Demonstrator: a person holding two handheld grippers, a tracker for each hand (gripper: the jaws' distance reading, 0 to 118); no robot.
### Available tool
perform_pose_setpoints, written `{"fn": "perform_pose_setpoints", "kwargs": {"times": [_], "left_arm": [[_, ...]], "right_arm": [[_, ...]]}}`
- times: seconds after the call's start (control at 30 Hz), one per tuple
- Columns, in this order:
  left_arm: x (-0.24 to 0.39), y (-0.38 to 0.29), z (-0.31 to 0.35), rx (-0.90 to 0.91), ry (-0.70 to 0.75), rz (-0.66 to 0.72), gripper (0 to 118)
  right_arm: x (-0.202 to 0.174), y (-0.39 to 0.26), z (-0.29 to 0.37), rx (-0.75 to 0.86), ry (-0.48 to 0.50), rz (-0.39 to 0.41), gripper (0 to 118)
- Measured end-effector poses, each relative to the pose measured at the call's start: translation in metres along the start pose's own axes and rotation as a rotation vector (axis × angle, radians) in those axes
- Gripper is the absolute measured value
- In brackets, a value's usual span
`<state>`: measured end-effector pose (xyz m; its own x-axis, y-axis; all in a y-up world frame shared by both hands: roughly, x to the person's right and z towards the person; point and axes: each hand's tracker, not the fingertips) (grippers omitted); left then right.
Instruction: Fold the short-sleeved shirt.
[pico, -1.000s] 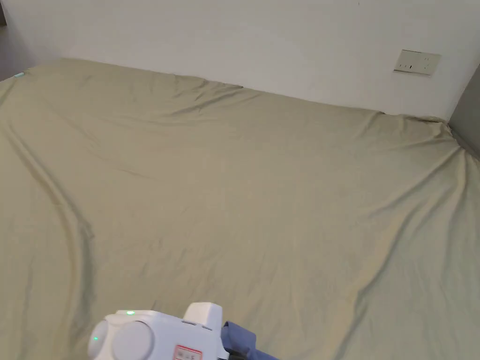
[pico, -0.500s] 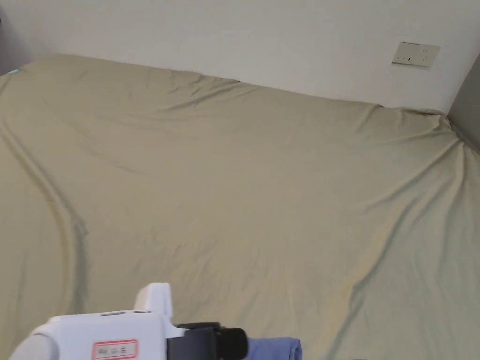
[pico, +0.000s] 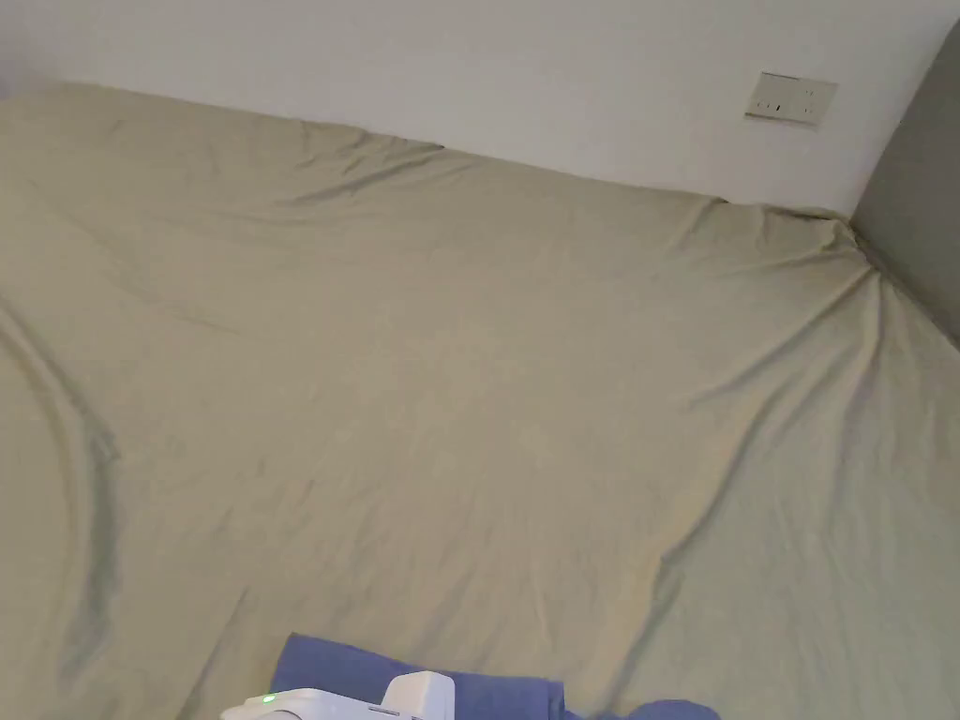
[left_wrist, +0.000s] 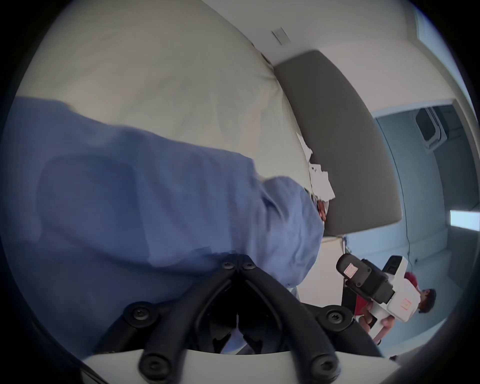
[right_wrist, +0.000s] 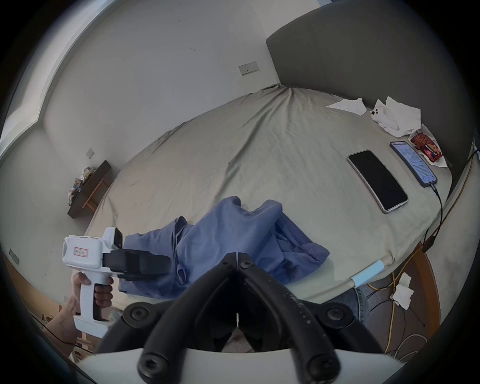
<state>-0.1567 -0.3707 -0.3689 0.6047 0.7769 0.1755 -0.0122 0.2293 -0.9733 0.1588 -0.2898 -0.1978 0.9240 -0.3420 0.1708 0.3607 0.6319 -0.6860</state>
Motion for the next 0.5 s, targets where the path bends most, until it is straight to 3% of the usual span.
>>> {"fn": "perform_pose_setpoints", "kwargs": {"times": [0.17, 0.3, 0.43, 0.5], "left_arm": [[0.014, 0.001, -0.022, -0.045, -0.09, 0.012, 0], [0.039, -0.009, -0.032, -0.105, -0.038, -0.094, 0], [0.05, -0.014, 0.041, 0.074, -0.268, -0.11, 0], [0.042, -0.013, 0.09, 0.184, -0.286, -0.148, 0]], "right_arm": [[0.005, -0.003, 0.002, -0.006, -0.011, -0.019, 2], [0.003, -0.003, -0.002, -0.015, -0.01, -0.019, 2], [-0.002, 0.002, -0.003, -0.006, 0.028, -0.011, 2], [-0.007, 0.004, -0.004, -0.003, 0.034, 0.012, 2]]}}
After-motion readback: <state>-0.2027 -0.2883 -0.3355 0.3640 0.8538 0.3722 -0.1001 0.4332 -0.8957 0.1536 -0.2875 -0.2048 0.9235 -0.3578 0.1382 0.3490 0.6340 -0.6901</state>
